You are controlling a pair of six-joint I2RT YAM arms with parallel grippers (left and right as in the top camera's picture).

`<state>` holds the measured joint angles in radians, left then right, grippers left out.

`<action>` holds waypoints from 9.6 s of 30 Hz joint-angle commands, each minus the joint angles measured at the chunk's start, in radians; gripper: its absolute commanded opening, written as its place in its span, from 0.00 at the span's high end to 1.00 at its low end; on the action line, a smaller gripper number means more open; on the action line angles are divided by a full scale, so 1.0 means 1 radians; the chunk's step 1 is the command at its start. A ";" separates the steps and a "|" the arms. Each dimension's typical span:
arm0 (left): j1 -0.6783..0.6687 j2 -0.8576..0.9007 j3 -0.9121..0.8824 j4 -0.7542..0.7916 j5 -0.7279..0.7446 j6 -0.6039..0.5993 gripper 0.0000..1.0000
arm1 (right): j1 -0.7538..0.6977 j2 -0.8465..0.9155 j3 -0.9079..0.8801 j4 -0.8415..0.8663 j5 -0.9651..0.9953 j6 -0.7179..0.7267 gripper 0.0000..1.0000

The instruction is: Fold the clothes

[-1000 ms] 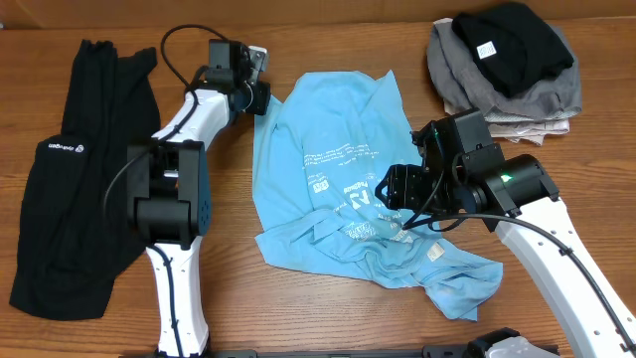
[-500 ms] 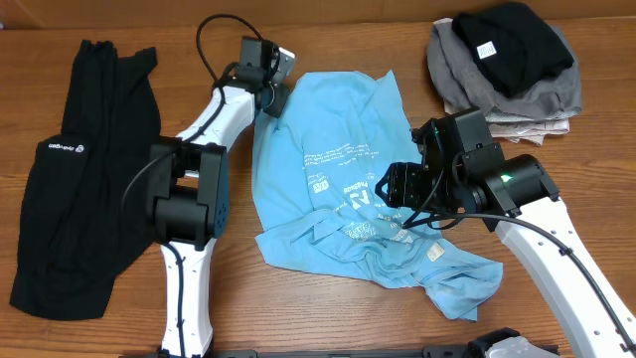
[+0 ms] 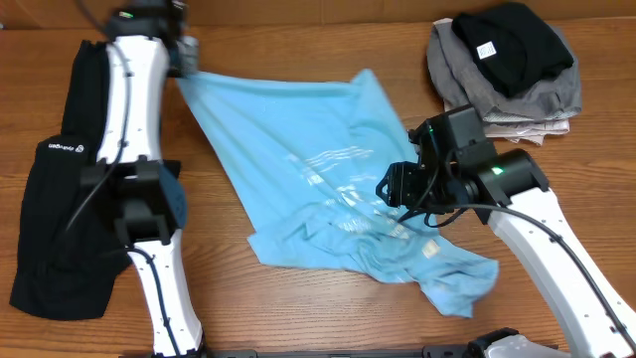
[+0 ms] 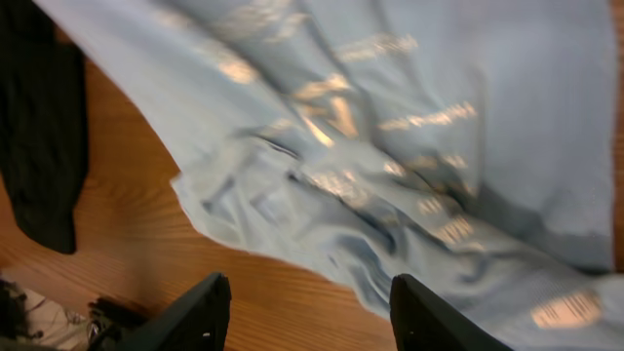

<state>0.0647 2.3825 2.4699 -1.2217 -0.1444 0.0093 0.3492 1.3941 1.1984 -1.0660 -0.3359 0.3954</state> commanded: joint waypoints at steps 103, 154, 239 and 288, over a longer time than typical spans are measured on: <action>-0.003 -0.026 0.156 -0.311 0.269 -0.058 0.96 | 0.028 0.451 0.169 0.197 0.208 -0.174 0.32; -0.002 -0.026 0.156 -0.306 0.267 -0.057 0.96 | 0.072 0.572 0.145 0.381 0.204 -0.188 0.52; 0.269 -0.187 0.510 0.303 0.511 -0.275 0.96 | -0.298 0.448 1.341 0.257 0.314 -0.421 0.96; 0.238 -0.423 0.124 -0.468 0.219 0.014 0.96 | -0.382 0.274 1.175 -0.628 0.065 -0.338 0.96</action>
<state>0.2970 2.0899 2.6995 -1.6875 0.1364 -0.0029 -0.0383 1.7779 2.4226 -1.6939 -0.2657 0.0223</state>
